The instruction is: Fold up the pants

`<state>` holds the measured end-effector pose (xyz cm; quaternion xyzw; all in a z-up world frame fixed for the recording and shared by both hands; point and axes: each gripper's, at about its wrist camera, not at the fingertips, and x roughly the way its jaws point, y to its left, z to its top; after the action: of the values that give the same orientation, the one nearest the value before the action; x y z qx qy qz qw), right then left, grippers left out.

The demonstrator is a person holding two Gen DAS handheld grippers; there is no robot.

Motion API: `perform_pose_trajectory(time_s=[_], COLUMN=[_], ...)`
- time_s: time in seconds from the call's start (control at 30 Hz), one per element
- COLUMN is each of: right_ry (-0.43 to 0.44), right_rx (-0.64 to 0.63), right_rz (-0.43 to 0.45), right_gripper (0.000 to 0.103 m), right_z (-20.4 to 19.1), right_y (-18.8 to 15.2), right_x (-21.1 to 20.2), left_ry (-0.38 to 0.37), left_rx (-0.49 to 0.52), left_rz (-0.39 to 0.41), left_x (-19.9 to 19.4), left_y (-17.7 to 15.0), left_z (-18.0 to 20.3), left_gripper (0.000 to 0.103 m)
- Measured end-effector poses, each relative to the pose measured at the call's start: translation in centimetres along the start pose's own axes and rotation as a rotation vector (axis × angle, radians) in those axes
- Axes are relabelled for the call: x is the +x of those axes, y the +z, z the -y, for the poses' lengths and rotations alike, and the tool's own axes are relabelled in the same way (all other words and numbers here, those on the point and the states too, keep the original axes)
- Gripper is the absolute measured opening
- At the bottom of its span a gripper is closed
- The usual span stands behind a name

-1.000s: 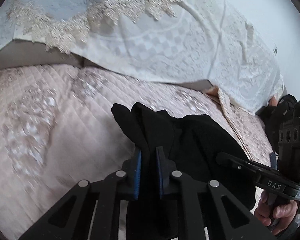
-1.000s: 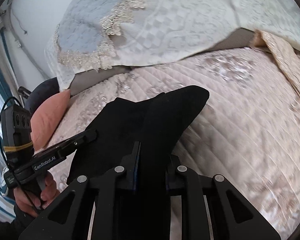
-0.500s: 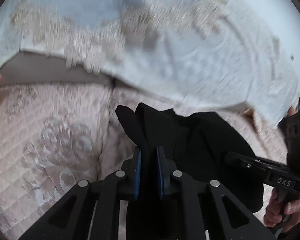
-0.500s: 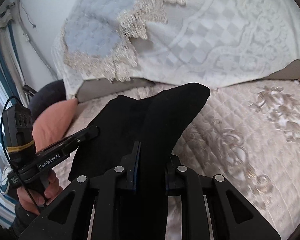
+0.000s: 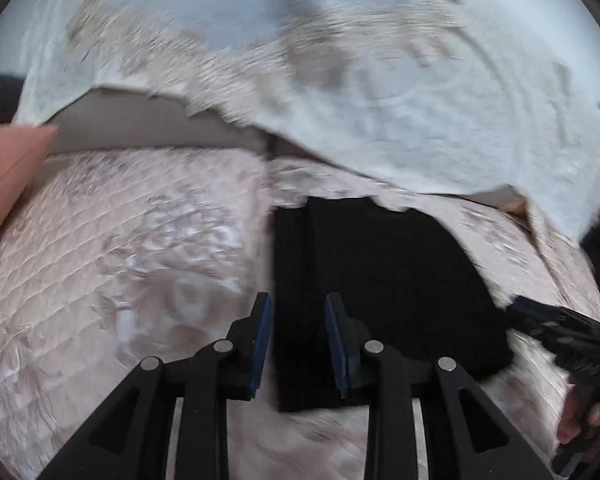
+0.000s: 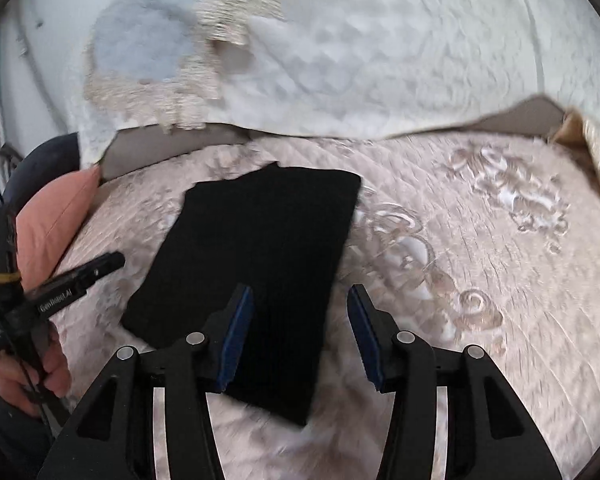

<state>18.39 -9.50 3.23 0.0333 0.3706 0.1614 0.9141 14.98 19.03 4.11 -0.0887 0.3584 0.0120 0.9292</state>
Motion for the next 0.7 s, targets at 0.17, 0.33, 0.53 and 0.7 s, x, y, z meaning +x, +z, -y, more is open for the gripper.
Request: perform_pose_trajectory(time_s=[0.17,0.33,0.53,0.7], right_ry=[-0.099,-0.085,-0.089,-0.103], right_rx=[-0.124,-0.096,-0.116,-0.101], right_rz=[-0.09,-0.072,-0.042,-0.05], right_gripper=[0.05,0.05,0.05,0.051], right_z=[-2.4,-2.1,-3.3,-4.3], right_y=[-2.5,-2.4,-4.3,-7.3], right_x=[2.9,0.5,-3.5,-5.6], left_ry=[0.016,0.047,0.09,0.104], left_rx=[0.128,0.114,0.051,0.012], left_rz=[-0.088,-0.075,-0.075,-0.102], left_x=[2.2,0.8,-3.0,-5.0], left_y=[-2.4,-3.0,-5.0,-7.6], left_z=[4.0,4.2,4.7,6.2], left_gripper=[0.031,0.031,0.033,0.034])
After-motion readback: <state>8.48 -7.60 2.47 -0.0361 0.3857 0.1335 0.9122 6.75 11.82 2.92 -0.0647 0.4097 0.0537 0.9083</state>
